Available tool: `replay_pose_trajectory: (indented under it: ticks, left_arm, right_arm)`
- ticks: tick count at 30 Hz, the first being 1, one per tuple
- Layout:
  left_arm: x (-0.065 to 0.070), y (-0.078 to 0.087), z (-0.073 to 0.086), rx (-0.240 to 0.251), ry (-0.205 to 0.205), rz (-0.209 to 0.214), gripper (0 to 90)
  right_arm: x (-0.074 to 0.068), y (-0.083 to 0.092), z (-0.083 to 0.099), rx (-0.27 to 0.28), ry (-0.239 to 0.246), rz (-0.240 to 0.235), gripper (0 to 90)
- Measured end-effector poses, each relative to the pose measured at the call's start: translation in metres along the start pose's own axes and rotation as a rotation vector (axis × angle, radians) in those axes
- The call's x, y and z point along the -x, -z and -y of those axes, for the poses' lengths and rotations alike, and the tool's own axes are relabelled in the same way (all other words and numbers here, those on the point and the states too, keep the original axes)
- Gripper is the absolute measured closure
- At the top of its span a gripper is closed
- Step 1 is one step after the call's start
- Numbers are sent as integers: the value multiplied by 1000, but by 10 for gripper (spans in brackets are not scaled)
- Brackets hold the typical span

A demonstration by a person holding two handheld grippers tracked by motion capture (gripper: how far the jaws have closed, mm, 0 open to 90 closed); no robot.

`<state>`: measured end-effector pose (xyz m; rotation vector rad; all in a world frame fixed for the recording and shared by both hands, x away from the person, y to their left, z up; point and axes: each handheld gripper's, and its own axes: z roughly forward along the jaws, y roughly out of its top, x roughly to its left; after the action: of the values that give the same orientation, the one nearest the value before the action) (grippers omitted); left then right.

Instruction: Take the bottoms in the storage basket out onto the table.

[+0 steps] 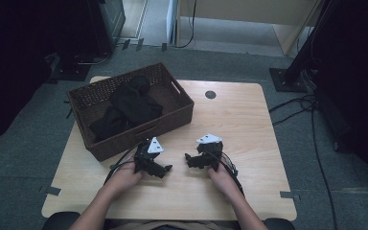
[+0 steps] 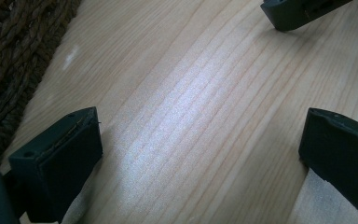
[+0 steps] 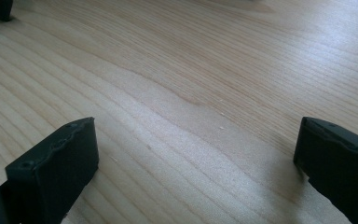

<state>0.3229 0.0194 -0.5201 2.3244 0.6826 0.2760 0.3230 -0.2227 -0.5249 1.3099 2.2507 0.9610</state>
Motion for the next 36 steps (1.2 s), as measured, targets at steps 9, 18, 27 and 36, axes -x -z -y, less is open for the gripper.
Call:
replay_pose_trajectory:
  ticks: [9, 18, 27, 36]
  left_arm:
    - [0, 0, 0, 0, 0, 0, 0]
    - [0, 0, 0, 0, 0, 0, 0]
    - [0, 0, 0, 0, 0, 0, 0]
    - [0, 0, 0, 0, 0, 0, 0]
  right_arm:
    - [-1, 0, 0, -1, 19, -20, 0]
    - [-1, 0, 0, -1, 19, -20, 0]
    - [-1, 0, 0, -1, 19, -20, 0]
    - [-1, 0, 0, -1, 19, -20, 0]
